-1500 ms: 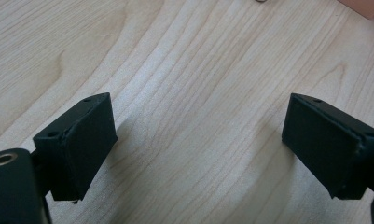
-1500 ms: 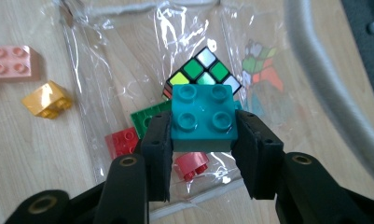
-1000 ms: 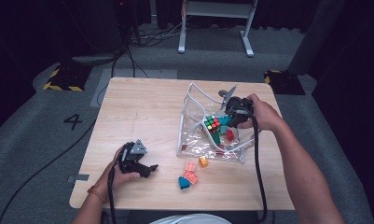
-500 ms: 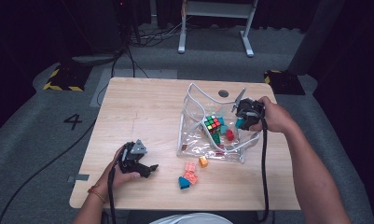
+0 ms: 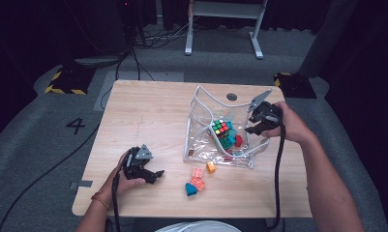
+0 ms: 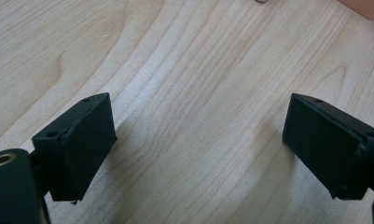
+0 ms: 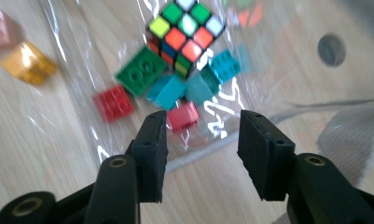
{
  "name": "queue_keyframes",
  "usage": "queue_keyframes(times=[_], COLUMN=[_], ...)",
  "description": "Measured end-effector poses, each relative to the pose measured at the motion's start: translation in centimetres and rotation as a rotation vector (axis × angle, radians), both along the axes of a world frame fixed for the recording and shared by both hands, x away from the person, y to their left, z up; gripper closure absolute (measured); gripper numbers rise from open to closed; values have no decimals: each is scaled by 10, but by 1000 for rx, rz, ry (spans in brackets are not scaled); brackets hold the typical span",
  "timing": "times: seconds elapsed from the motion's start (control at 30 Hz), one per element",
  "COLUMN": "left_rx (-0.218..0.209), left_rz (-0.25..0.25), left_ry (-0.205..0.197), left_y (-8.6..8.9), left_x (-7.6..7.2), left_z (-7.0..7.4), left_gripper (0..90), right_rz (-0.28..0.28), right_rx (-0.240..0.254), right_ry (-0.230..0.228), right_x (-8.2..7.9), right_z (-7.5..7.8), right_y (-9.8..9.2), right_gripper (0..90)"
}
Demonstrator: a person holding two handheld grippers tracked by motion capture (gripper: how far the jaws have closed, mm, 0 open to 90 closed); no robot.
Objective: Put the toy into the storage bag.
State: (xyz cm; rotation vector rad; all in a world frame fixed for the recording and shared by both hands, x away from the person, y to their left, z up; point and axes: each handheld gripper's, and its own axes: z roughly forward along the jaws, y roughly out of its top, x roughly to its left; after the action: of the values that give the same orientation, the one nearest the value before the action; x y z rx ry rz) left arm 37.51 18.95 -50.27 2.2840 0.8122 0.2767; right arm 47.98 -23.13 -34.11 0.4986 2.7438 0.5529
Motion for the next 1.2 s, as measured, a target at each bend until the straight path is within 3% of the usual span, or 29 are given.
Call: queue_keyframes(times=[0.13,0.2,0.33,0.43,0.63,0.73,0.87,1.0,1.1,1.2], left_rx=[-2,0,0,0,0,0,0,0,5,4], left_rz=[2,0,0,0,0,0,0,0,2,6], left_ry=[-1,0,0,0,0,0,0,0,-8,-7], left_y=[0,0,0,0,0,0,0,0,0,0], left_x=[0,0,0,0,0,0,0,0,0,0], left_z=[0,0,0,0,0,0,0,0,0,0], left_gripper=[95,95,95,95,95,95,95,95,96,96], right_rz=[-16,-28,-38,-53,-80,-88,-100,-113,-123,-124], right_rx=[134,177,304,376,499,530,531,548,534,540], right_ry=[-57,-90,-167,-201,-225,-243,-283,-297,-307,-294], right_x=[-11,-19,-39,-56,-81,-93,-108,-119,-126,-130], right_z=[10,14,20,23,24,23,18,12,2,-8], right_y=[-9,-14,-26,-35,-57,-67,-79,-89,-93,-96], right_gripper=[464,423,385,365,337,329,322,320,316,316])
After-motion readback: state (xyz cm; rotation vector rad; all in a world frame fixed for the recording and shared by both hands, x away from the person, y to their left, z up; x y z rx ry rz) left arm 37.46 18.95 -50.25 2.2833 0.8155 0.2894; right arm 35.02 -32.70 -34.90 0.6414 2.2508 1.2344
